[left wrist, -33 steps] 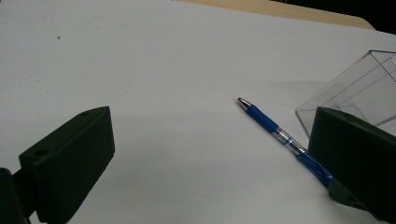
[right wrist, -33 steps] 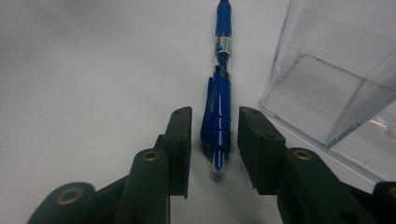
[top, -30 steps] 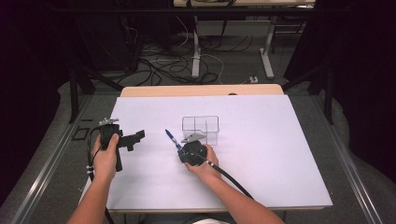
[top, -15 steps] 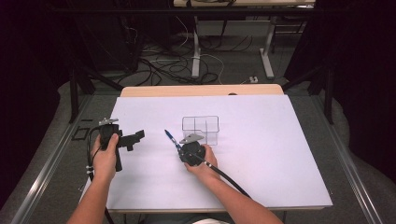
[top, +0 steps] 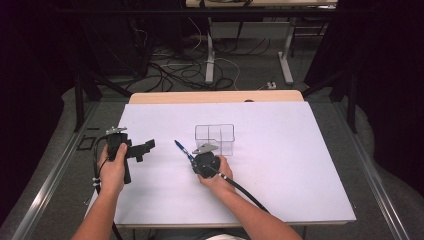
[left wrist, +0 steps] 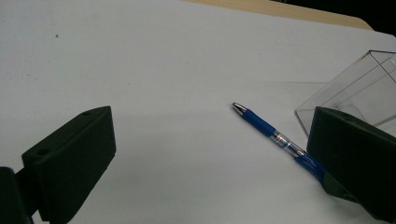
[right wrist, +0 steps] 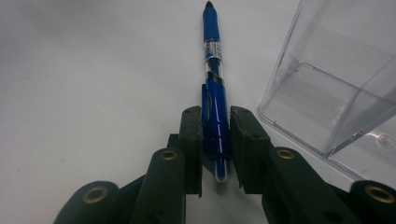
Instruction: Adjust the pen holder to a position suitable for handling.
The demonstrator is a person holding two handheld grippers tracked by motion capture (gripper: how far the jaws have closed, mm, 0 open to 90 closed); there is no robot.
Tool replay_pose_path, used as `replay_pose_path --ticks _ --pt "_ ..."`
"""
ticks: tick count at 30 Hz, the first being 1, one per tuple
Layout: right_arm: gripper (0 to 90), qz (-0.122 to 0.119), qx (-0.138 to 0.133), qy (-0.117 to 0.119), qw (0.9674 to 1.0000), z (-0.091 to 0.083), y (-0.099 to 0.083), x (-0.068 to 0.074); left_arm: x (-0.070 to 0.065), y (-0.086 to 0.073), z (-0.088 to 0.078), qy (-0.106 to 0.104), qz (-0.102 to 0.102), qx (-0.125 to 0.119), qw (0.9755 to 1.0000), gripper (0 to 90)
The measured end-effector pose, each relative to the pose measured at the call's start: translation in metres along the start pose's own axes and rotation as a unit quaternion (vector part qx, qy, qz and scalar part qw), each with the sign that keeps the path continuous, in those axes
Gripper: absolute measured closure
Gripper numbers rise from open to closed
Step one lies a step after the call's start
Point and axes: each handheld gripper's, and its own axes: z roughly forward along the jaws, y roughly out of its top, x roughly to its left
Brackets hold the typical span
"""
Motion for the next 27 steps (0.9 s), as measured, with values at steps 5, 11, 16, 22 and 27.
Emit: replay_pose_path --ticks 5,11,16,22,27 --pt "75.6 0.002 -0.006 -0.001 1.0 -0.001 -0.0005 0.0001 0.0001 0.0006 0.0 -0.001 -0.006 -0.004 1.0 2.0" --pt "75.7 0.003 -0.016 0.0 0.9999 -0.0028 -0.0014 0.0002 0.002 0.0024 -0.0011 0.013 -0.025 -0.008 0.9996 2.1" --pt "75.7 -0.001 -0.021 0.003 0.9998 -0.0039 -0.002 0.001 0.0028 0.0055 -0.0021 0.025 -0.025 -0.006 0.9993 3.5" --pt "75.8 0.001 -0.028 0.007 0.9996 -0.0062 -0.0032 0.0036 0.0001 0.0043 -0.0006 0.015 -0.029 -0.016 0.9993 6.1" --pt "75.8 -0.003 -0.044 0.009 0.999 -0.0066 -0.0038 0.0047 -0.0004 0.0043 -0.001 0.01 -0.03 -0.014 0.9994 7.0"
